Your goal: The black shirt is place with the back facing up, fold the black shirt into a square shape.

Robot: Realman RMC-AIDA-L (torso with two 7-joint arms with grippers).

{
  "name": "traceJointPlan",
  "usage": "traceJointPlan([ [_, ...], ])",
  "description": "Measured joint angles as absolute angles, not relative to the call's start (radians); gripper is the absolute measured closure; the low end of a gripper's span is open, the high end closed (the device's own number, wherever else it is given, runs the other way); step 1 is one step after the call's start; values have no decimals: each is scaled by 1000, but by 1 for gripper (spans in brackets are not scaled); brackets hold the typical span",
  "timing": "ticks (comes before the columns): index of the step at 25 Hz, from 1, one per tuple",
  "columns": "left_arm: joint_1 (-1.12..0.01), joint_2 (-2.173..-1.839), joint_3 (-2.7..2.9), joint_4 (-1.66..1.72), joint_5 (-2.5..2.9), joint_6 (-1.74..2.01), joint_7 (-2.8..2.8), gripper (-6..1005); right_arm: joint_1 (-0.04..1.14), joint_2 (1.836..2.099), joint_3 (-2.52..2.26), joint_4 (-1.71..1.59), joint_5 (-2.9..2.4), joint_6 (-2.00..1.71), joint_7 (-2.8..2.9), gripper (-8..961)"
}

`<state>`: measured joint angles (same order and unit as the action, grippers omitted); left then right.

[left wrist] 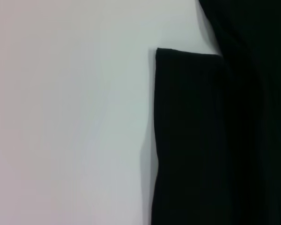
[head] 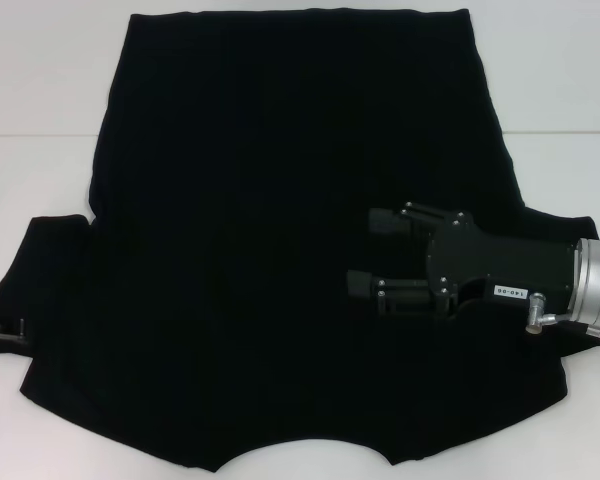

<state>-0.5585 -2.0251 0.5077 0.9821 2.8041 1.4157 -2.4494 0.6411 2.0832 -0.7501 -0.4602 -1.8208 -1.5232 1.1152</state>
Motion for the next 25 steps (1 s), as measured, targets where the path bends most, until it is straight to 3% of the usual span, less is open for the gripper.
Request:
traceJointPlan([
  [25,-569,-2028,535,988,2800,1424,-2450,122,635,2083,-750,-460,-1821,-1523,1115,38],
])
